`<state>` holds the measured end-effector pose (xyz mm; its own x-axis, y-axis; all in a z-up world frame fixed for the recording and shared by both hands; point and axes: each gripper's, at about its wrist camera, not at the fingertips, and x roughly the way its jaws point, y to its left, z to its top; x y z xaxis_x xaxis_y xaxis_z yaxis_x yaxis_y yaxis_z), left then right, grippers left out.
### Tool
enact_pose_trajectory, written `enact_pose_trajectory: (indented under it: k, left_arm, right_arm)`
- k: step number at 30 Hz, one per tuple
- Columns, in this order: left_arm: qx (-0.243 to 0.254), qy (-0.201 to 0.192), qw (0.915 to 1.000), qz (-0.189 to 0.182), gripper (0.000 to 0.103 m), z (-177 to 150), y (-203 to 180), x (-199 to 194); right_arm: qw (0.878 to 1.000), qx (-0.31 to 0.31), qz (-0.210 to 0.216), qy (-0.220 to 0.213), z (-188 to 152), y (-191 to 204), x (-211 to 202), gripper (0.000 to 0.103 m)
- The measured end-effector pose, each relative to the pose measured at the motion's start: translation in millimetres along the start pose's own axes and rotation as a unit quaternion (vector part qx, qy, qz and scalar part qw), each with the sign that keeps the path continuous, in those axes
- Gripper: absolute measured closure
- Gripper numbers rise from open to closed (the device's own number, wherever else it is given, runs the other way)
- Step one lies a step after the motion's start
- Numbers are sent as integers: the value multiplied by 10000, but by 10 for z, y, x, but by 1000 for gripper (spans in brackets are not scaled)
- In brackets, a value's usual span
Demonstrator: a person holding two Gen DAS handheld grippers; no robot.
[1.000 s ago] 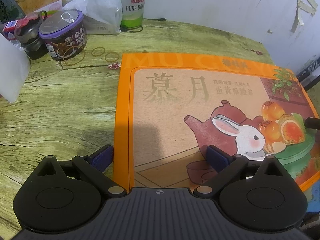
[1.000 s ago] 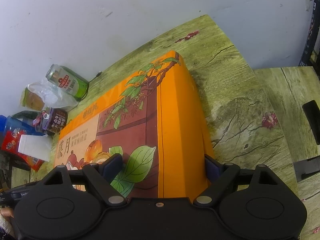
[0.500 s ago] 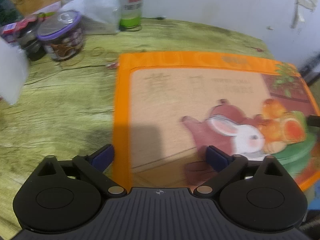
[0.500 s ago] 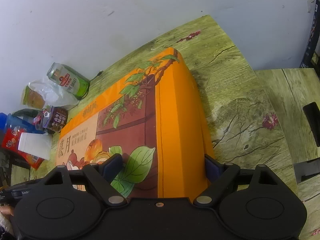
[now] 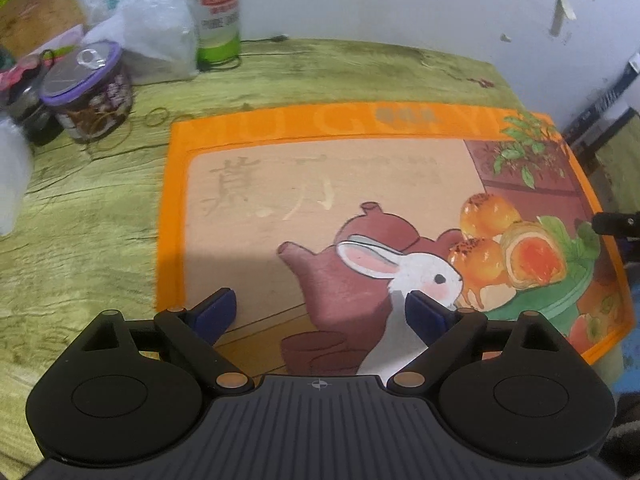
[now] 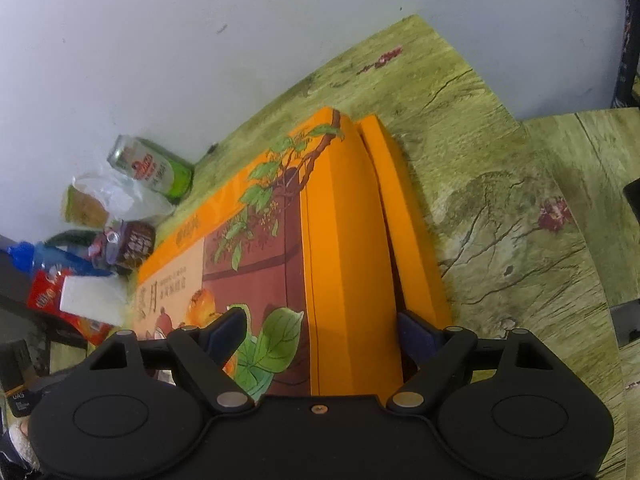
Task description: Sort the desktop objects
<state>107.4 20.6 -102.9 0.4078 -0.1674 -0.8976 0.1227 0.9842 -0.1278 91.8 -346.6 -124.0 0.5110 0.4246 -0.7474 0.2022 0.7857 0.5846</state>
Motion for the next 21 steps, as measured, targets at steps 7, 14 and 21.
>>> enact_pose_trajectory:
  k: [7,14,21]
  left_arm:
    - [-620,-715,9954,123,8,-99,216,-617]
    - [-917,-2056,9742,158,0,-318,515,-1281]
    - [-1412,-2650,9535,-266,0,-310,815,-1265]
  right_arm:
    - [9990,76,379,-220,-1,-67,-148,19]
    - [9977,-552,81,-396,37,212,-147,12]
    - [9702,-1781,-416,-1592,-54,1041,-541,1]
